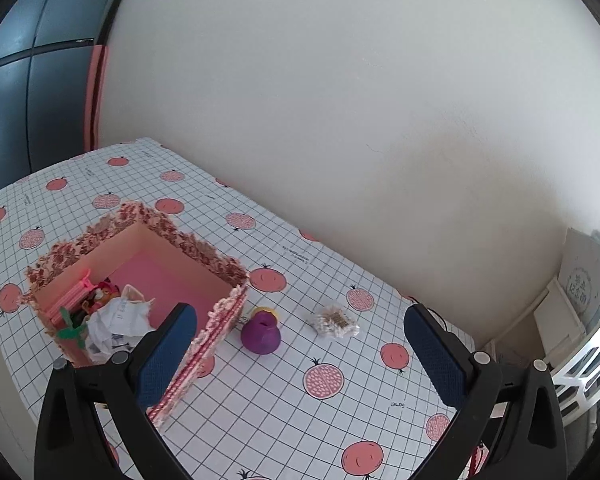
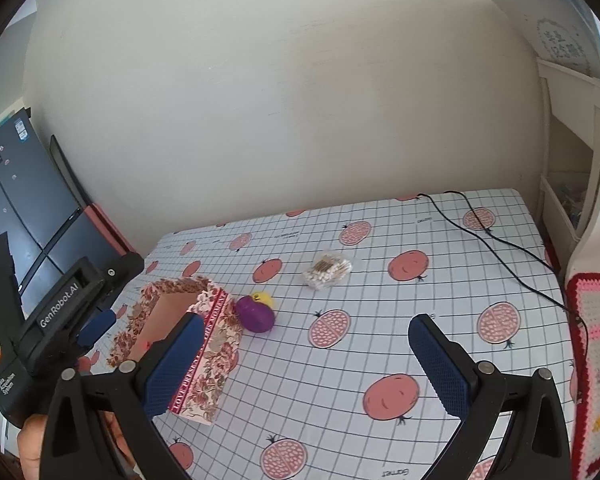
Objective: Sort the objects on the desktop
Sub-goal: 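Move both tools toward the purple toy and cotton swab bag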
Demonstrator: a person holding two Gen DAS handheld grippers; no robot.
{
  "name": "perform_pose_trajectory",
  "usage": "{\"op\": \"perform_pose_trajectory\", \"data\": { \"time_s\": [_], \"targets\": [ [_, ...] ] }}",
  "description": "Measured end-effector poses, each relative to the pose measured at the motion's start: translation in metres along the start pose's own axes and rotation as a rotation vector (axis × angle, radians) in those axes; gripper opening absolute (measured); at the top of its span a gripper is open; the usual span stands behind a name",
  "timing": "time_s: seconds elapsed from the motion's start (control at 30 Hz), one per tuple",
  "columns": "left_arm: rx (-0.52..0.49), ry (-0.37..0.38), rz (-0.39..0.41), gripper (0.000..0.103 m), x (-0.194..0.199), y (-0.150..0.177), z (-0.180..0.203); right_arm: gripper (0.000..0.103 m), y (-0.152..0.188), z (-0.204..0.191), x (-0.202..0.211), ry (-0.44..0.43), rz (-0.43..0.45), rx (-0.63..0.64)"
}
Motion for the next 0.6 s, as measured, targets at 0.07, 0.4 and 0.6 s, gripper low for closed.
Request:
{"op": "perform_pose_trajectory", "data": {
  "time_s": [0.07, 0.4, 0.6],
  "targets": [
    [-0.010, -0.002, -0.004, 0.103, -0.006, 0.005, 0.005, 0.103, 0.003, 0.007, -0.004, 0.009, -0.010, -0.011],
    [-0.091, -0.038, -0.039, 0.103, -0.043, 0.038, 0.033, 0.103, 0.026, 0.036, -0.041, 0.033, -0.091, -0.058],
    [-0.215, -0.089, 0.015, 0.103, -0.065, 0.050, 0.046, 0.103, 0.037, 0.053, -0.058, 0.051, -0.116, -0.067]
  ]
}}
Point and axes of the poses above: each gripper's, at about its wrist camera, not at the fingertips, and x roughly against the way its jaws point, z to its right, y to its underside, the point moved 7 cm from there along -x, roughly the way its jaws point, and after that the axes turned 13 degrees about x, right-handed, at the moved point
